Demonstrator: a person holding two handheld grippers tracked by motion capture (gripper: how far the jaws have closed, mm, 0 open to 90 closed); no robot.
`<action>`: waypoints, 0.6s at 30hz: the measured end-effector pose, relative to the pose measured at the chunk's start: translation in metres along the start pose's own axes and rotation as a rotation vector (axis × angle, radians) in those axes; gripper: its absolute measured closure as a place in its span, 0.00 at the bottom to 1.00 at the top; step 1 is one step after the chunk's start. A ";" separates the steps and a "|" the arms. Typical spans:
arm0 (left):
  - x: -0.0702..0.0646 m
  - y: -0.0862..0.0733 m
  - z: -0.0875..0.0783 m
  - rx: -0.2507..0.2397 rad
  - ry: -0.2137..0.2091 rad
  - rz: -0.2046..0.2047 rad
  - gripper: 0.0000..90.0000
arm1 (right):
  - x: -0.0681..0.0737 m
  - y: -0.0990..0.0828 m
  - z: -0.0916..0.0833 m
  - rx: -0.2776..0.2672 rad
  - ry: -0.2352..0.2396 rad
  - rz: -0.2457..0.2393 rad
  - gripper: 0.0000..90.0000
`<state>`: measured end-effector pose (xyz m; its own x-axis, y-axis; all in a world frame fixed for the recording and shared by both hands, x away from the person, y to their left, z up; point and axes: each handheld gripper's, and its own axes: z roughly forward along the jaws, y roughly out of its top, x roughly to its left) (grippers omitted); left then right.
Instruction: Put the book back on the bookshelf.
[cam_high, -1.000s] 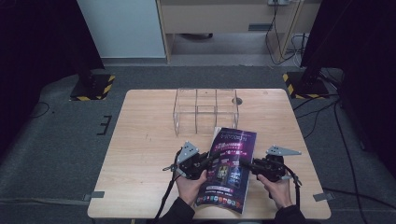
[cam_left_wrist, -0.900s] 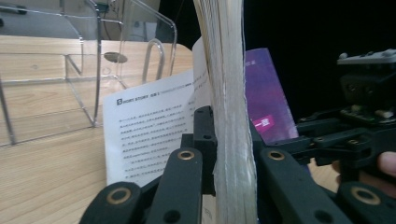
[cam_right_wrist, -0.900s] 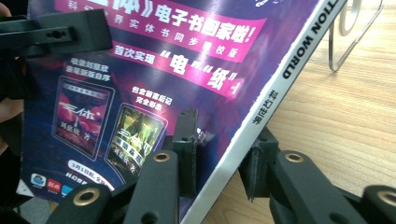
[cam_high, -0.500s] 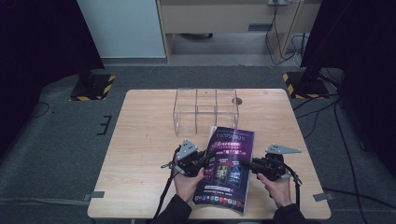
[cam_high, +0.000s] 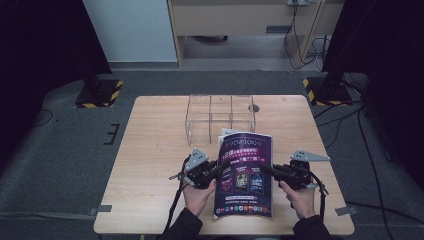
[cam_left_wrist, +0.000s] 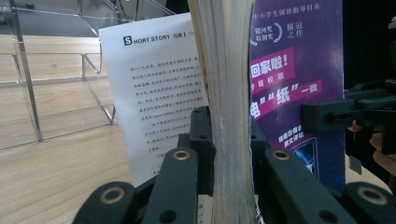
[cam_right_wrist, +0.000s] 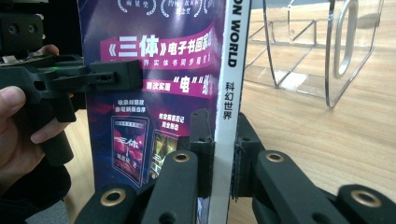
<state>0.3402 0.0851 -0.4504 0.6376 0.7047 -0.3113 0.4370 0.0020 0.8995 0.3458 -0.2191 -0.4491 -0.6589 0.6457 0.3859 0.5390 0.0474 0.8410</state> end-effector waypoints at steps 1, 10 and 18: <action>0.000 0.000 0.000 0.000 0.000 0.000 0.88 | 0.000 0.000 0.000 0.000 0.000 0.000 0.92; 0.007 -0.001 -0.003 -0.002 -0.001 -0.003 0.82 | 0.004 0.003 -0.002 -0.017 0.017 -0.007 0.92; 0.012 -0.002 -0.009 0.000 0.005 -0.008 0.71 | 0.008 0.006 -0.003 -0.029 0.033 -0.024 0.92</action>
<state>0.3409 0.1000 -0.4525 0.6307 0.7083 -0.3170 0.4421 0.0077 0.8969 0.3424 -0.2156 -0.4400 -0.6883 0.6195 0.3773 0.5078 0.0402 0.8605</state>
